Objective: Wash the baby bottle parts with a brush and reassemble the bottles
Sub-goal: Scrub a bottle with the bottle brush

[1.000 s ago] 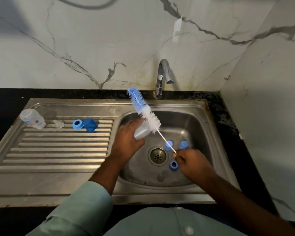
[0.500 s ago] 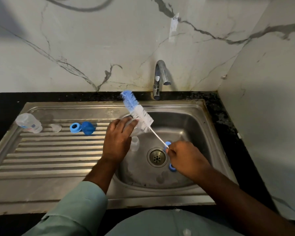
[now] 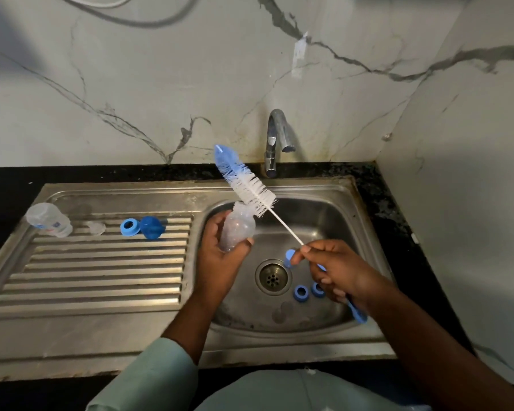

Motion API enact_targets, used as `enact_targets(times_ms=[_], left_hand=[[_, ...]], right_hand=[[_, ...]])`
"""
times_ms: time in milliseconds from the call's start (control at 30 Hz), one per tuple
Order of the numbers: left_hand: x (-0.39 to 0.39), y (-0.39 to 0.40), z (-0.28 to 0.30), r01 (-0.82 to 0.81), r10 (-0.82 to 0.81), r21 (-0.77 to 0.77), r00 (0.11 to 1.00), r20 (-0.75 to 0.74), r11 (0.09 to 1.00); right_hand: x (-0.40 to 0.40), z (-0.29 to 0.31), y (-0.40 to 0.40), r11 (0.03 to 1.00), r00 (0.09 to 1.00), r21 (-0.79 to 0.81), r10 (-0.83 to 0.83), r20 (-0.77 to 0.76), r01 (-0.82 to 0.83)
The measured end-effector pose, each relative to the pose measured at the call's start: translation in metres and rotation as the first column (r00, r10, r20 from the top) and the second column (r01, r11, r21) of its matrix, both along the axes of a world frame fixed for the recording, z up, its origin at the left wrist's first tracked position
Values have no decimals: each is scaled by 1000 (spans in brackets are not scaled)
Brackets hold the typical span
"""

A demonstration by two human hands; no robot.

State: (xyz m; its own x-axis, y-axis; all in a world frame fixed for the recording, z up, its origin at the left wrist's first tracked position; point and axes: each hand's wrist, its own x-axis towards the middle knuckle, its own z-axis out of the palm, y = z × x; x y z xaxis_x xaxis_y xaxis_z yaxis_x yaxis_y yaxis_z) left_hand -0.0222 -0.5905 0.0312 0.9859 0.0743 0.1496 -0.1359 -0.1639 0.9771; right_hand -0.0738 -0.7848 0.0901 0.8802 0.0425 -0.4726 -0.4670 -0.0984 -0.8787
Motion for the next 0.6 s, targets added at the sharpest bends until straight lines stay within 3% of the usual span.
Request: enact_targets(times_ms=[100,167,400,533,600], left_hand=[[3,-2,1,24,-47,-283,996,-75,959],[8,0,0,22,-57,-358,994,-88,933],[16,6,4,86,-134,-352,984,-114,932],[19,10,8,249,-288,-247,948,-134,936],[23,14,12,194,-222,-220,969,-111,956]], right_hand=[[-9,-3,-1,990,999,143,-12,-42,18],[-15,-1,-2,981,997,193,6,-80,9],[-18,15,-10,945,969,321,128,-210,-55],[-12,19,-14,946,956,309,175,-235,-98],[-9,20,-15,939,950,322,203,-237,-120]])
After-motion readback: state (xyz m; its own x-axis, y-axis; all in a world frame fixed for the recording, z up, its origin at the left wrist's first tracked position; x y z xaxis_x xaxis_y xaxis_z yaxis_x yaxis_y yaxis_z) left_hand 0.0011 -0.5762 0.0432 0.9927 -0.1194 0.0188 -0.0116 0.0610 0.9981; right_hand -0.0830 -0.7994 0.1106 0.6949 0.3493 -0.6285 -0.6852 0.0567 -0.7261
